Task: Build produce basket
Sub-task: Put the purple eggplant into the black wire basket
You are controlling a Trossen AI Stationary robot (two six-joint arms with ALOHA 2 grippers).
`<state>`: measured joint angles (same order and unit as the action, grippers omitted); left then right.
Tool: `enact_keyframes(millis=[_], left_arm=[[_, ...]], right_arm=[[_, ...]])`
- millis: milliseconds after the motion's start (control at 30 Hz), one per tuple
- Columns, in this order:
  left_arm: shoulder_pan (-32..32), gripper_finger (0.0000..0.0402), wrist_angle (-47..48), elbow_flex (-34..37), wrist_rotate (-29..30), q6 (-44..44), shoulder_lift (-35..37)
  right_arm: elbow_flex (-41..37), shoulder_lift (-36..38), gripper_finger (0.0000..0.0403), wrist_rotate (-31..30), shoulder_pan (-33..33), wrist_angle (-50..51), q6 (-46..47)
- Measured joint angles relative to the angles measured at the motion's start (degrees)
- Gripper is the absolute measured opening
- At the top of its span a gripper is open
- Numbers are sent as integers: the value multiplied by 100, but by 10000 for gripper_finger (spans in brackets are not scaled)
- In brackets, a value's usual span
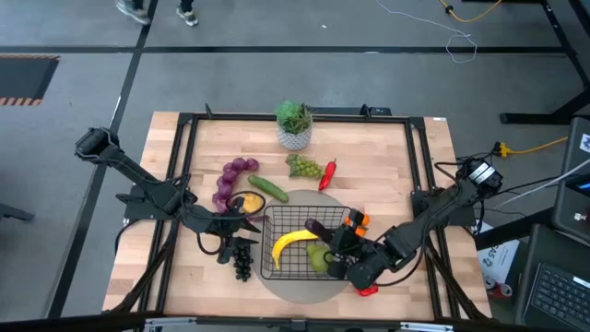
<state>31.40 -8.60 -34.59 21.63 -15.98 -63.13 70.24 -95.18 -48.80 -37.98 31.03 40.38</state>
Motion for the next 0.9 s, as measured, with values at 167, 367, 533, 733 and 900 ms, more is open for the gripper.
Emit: enact_keyframes(millis=[167,367,533,733,900], left_arm=[[0,134,0,0,0,-1,0],[0,133,0,0,0,-3,0],[-1,133,0,0,0,-3,1],[1,133,0,0,-1,-5,0],[0,133,0,0,0,-8,0]], right_arm=[[0,0,100,-2,30,-47,-130],[0,0,100,-9,33,-57,-229],[0,0,100,-9,33,-56,-199],[0,0,100,-2,33,-51,-265],[0,0,100,71,33,-72,-616]])
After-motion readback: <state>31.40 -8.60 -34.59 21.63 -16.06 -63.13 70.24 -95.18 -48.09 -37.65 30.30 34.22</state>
